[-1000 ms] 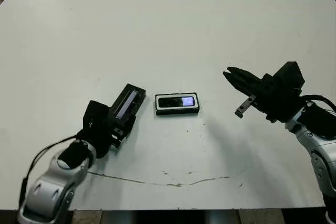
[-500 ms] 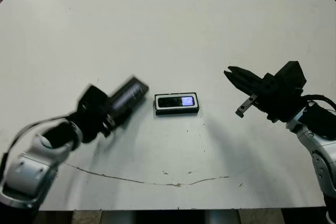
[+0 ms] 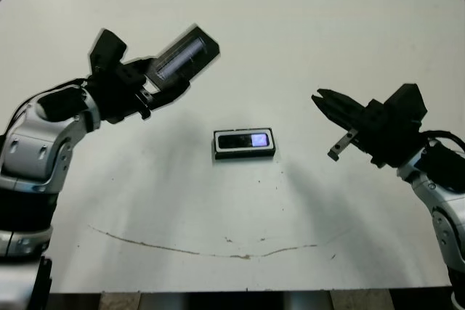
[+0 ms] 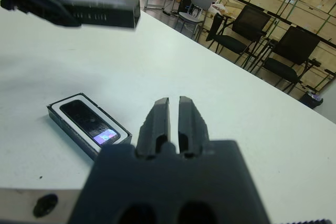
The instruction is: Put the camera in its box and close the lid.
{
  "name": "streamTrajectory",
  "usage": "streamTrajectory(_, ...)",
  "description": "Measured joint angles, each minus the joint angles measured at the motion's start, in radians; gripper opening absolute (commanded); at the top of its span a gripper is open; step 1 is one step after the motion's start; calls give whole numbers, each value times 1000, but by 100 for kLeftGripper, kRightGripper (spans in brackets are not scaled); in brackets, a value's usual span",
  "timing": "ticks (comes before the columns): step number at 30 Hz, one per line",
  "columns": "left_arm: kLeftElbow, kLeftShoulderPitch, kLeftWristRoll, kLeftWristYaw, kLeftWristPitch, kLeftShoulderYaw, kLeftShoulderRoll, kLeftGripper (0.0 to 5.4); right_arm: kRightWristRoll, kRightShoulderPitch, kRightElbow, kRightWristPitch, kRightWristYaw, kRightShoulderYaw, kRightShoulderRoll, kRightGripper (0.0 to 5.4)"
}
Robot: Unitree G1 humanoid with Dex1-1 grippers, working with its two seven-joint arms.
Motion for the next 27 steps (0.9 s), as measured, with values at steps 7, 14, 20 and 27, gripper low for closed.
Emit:
streamTrajectory(7,359,-164,61,-271,-155,-101,-4,278,3,2,9,-1,0,-3,0,0)
streamTrajectory(14,564,-245,87,-441,-194,-128,-26,277,6,2,14,-1,1,-3,0,0)
streamTrajectory(20,642,-253,94,-511,-233,-128,-60,277,6,2,15,-2,0,-3,0,0)
streamTrajectory(27,658,-246,100,-529,-234,-128,-85,278,6,2,14,0,0,-2,0,0)
